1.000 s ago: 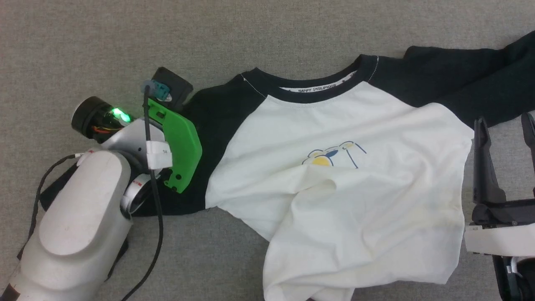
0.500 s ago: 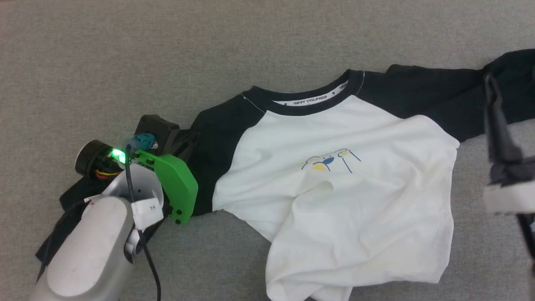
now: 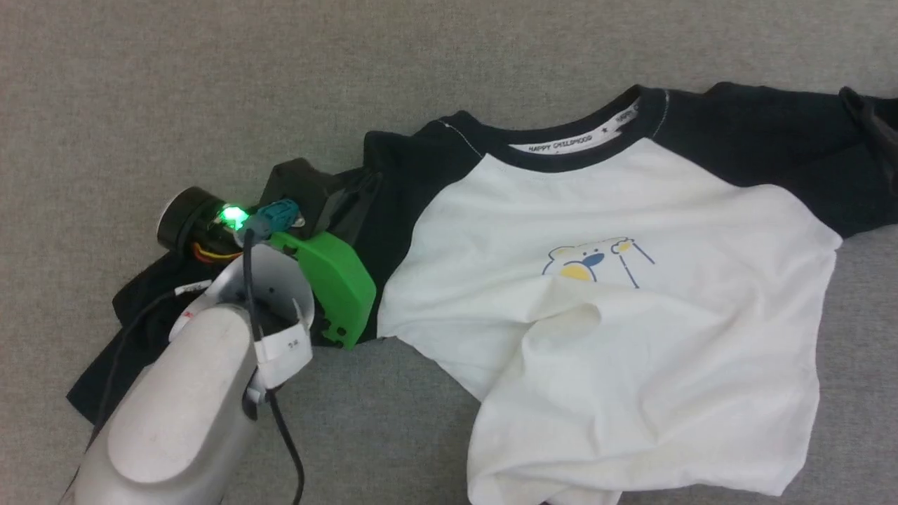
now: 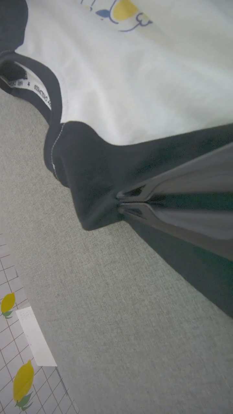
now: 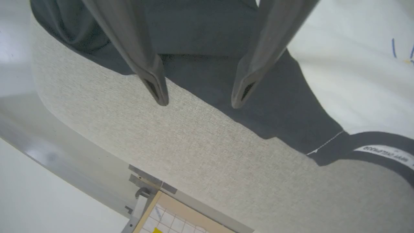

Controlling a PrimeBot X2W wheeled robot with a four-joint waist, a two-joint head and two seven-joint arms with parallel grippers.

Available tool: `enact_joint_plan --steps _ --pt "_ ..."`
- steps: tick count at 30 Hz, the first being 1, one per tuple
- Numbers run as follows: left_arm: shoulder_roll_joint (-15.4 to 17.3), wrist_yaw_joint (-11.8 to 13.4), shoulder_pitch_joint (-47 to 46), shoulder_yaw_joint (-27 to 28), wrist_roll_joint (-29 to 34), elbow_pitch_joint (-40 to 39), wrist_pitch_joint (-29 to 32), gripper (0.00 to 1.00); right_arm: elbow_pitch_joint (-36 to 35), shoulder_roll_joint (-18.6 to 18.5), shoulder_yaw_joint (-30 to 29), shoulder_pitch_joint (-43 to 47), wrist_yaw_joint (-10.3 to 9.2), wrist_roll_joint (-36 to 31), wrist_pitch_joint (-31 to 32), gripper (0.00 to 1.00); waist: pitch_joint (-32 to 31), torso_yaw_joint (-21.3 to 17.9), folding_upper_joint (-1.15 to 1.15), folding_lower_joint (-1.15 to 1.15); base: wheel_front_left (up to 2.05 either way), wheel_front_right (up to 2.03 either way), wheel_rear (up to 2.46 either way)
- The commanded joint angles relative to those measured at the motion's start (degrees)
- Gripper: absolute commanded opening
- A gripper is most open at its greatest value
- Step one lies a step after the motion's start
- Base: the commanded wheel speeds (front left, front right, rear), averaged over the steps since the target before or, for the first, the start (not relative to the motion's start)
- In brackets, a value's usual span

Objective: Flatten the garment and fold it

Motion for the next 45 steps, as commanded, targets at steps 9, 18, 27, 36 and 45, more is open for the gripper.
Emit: enact_joint_plan --steps 9,18,27,36,45 --pt "-1.6 -0.6 -2.6 -1.5 0.5 0.9 -0.8 0.00 3.5 -7.2 10.4 -5.1 -0.10 4.3 2.0 1.00 3.9 4.1 0.00 0.00 0.00 0.00 0.00" --pt "-2.6 -1.1 -3.3 -2.5 -0.1 2.4 -1.3 0.00 5.6 -14.1 20.1 -5.4 -0.10 12.3 13.1 0.49 4.6 6.4 0.00 0.00 0.00 0.00 0.00" --pt "-2.7 -1.4 -3.8 -2.0 -0.9 4.4 -4.2 0.00 6.1 -17.2 23.8 -8.4 -0.10 9.9 6.4 0.00 3.0 5.9 0.00 0.00 0.00 0.00 0.00" --pt "-3.4 1.4 -5.1 1.6 0.7 5.2 -15.5 0.00 14.4 -6.2 17.9 -10.8 -0.10 0.6 -18.7 0.00 -3.6 2.0 0.00 0.00 0.00 0.00 0.00" --pt "-1.6 4.7 -7.2 5.5 2.7 0.1 -20.5 0.00 12.4 4.3 6.4 -9.8 -0.10 -5.3 -29.7 0.00 -14.4 -1.8 0.00 0.00 0.00 0.00 0.00"
